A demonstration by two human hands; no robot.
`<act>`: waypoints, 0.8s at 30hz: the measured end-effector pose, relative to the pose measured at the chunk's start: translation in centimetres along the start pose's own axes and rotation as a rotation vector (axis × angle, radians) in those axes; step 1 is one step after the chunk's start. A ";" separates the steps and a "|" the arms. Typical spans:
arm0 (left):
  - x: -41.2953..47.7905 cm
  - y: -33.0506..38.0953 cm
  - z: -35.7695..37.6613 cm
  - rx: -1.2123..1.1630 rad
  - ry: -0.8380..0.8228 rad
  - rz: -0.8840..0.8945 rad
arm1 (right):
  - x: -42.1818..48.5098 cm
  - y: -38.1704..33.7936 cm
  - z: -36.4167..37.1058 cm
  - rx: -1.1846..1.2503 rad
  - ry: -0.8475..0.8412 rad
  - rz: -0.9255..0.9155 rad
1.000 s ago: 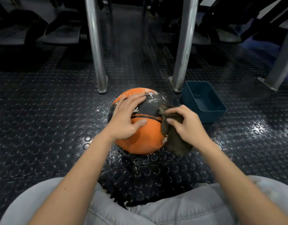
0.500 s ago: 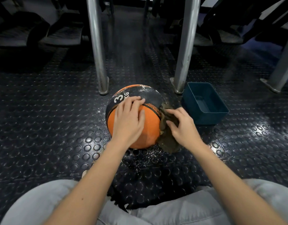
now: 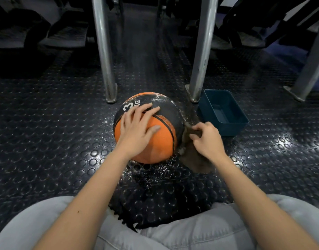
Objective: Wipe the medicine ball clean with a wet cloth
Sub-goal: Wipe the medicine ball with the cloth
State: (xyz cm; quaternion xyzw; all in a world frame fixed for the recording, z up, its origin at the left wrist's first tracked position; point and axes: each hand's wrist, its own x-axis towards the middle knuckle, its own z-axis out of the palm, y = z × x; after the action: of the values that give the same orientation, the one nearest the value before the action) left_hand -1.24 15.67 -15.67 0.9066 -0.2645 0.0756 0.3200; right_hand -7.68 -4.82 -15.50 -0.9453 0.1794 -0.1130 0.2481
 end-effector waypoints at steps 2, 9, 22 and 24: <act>0.2 -0.5 -0.8 -0.049 -0.003 0.008 | 0.4 -0.1 -0.7 0.010 0.059 -0.023; 0.0 -0.7 -2.6 -0.027 -0.032 -0.096 | -1.7 -3.6 1.0 0.182 0.115 -0.439; -0.3 1.8 -0.5 -0.087 -0.003 -0.112 | -1.6 -3.9 -0.1 0.189 0.188 -0.420; -0.2 1.9 -0.2 -0.054 0.010 -0.126 | -2.1 -3.2 0.8 0.214 0.130 -0.367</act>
State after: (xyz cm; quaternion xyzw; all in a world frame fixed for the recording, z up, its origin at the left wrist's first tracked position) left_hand -2.40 14.65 -14.53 0.9121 -0.2072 0.0528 0.3498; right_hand -8.44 -1.05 -14.80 -0.9211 0.0069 -0.2352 0.3102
